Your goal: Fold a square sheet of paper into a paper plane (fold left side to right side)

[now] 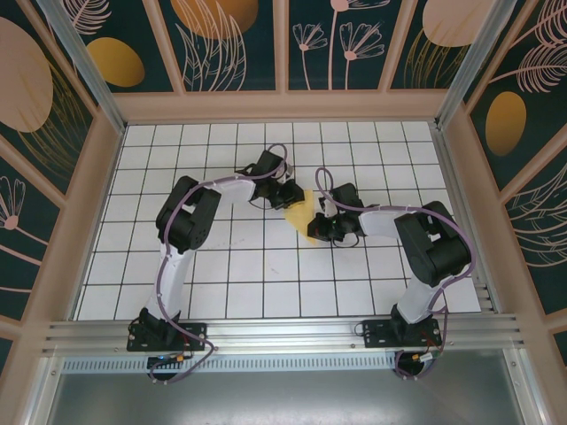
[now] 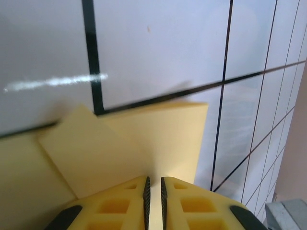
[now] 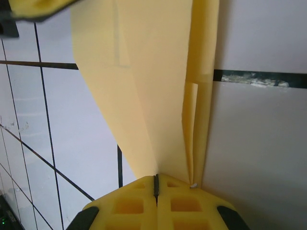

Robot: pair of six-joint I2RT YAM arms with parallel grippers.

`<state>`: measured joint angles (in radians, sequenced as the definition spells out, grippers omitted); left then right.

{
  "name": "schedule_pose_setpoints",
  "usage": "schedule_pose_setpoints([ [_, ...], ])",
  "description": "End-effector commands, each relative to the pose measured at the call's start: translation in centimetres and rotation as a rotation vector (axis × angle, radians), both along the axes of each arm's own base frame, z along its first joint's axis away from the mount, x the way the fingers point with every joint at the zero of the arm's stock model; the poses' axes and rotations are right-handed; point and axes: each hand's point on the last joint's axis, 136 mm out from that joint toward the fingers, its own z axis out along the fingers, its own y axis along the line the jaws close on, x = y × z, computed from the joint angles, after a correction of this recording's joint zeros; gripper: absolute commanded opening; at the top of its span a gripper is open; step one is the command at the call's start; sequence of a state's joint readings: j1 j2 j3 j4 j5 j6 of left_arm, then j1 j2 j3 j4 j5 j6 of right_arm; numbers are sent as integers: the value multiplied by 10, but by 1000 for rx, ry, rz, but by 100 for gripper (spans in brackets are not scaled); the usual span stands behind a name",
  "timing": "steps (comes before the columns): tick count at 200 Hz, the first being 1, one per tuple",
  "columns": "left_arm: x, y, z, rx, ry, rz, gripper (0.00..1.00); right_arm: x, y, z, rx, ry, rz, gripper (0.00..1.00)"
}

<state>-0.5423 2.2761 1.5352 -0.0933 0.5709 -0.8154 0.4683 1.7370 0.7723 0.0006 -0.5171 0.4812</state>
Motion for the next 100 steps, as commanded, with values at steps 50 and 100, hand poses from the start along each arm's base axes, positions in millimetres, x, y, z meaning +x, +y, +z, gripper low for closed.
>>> schedule_pose_setpoints([
  [50, 72, 49, 47, 59, -199, 90, 27, -21, -22, -22, -113, 110, -20, 0],
  [100, 71, 72, 107, 40, -295, 103, 35, 35, 5, 60, 25, -160, -21, 19],
])
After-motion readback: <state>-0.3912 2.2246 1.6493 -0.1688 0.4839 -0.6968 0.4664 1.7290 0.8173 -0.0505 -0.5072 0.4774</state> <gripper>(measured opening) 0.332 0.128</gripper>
